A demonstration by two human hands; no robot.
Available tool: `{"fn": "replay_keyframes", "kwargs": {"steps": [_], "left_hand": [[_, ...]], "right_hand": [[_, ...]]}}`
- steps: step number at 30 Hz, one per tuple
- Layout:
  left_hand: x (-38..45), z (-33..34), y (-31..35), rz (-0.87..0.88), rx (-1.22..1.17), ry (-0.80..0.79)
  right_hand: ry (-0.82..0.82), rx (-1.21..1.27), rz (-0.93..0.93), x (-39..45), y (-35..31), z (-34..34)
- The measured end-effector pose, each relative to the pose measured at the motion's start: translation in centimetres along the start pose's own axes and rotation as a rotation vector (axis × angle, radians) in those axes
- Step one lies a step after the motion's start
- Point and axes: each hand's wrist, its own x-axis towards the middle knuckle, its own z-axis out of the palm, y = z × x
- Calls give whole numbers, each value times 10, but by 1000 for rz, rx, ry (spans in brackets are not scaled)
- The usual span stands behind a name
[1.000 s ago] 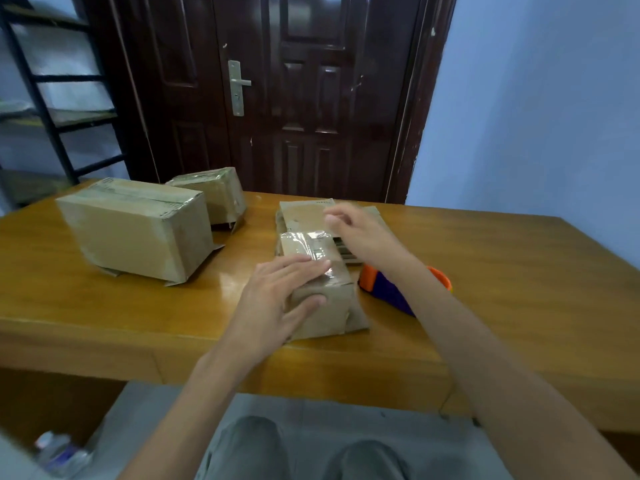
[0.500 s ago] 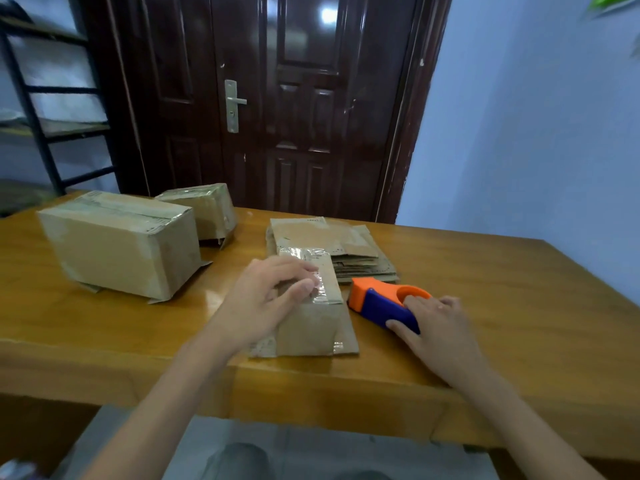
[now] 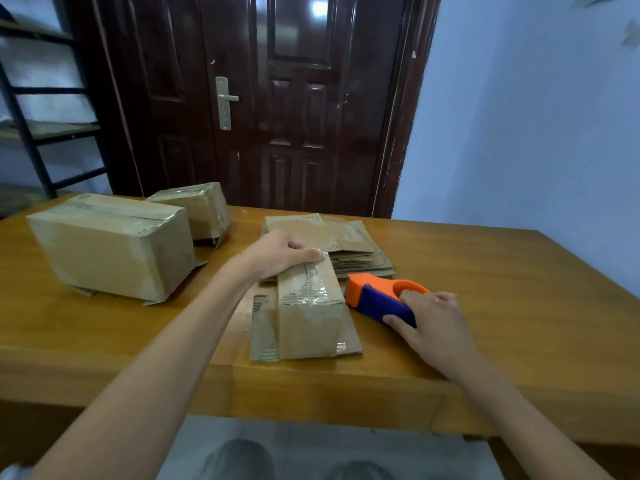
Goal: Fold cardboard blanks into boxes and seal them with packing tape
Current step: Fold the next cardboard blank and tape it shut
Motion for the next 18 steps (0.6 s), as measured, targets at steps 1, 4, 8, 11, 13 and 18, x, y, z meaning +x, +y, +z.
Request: {"fn": "replay_keyframes", "kwargs": {"steps": [1, 4, 8, 11, 13, 18], "left_hand": [[1, -2, 1, -26, 20, -29], [7, -4, 0, -104, 118, -55], [5, -2, 11, -138, 506, 8], [5, -4, 13, -55, 764, 165], [1, -5, 13, 51, 748, 372], [-37, 3, 34, 278, 367, 671]], "right_hand": [[3, 11, 3, 0, 0, 1], [20, 26, -5, 2, -2, 1], [21, 114, -16, 1, 2, 0], [98, 245, -12, 3, 8, -11], [119, 386, -9, 6, 14, -29], [1, 659, -53, 11, 19, -94]]}}
